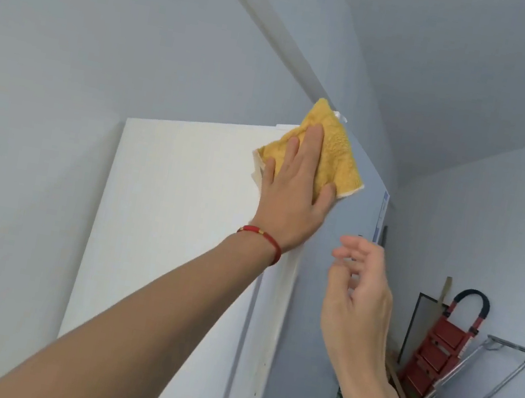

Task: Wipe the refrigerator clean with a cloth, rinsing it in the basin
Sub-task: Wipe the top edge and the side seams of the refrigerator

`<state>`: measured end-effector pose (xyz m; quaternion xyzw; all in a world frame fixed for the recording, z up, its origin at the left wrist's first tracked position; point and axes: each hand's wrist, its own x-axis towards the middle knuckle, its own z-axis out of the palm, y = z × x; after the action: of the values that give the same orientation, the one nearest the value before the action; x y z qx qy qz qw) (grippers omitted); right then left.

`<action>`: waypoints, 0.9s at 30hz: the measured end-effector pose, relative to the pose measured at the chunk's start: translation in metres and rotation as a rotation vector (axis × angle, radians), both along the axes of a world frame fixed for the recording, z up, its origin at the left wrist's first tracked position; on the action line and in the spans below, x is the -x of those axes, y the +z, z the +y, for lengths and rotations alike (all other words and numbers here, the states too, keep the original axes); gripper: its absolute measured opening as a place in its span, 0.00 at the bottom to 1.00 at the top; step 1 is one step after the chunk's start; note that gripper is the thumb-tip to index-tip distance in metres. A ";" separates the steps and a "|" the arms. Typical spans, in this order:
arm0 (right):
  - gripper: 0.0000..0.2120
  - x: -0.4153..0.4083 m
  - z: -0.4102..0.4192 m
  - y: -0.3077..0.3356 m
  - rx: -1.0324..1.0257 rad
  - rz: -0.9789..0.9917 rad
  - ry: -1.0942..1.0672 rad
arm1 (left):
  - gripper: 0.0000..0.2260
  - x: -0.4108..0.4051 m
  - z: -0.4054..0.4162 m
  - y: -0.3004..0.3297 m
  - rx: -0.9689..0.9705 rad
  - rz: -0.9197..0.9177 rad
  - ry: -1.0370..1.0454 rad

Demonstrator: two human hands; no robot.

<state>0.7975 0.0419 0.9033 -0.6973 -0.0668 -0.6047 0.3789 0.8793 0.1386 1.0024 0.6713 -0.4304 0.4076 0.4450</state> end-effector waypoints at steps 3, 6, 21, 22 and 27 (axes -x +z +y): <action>0.10 0.000 -0.001 0.000 0.056 -0.048 -0.008 | 0.35 -0.003 -0.005 -0.043 0.027 0.009 -0.017; 0.08 0.002 -0.009 -0.001 0.152 -0.074 -0.055 | 0.35 -0.003 -0.001 -0.104 0.004 0.020 -0.029; 0.25 -0.023 -0.016 0.034 0.527 0.094 -0.163 | 0.36 -0.006 0.023 -0.143 -0.138 0.040 -0.055; 0.25 -0.025 -0.013 0.040 0.506 0.084 -0.157 | 0.36 -0.004 0.022 -0.159 -0.120 0.047 -0.053; 0.28 -0.031 -0.011 0.030 0.425 0.066 -0.006 | 0.35 0.009 0.022 -0.271 -0.129 0.141 -0.068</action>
<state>0.8286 0.0311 0.9332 -0.7812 -0.1783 -0.5550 0.2236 0.8702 0.1611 0.7309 0.7104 -0.4461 0.3155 0.4436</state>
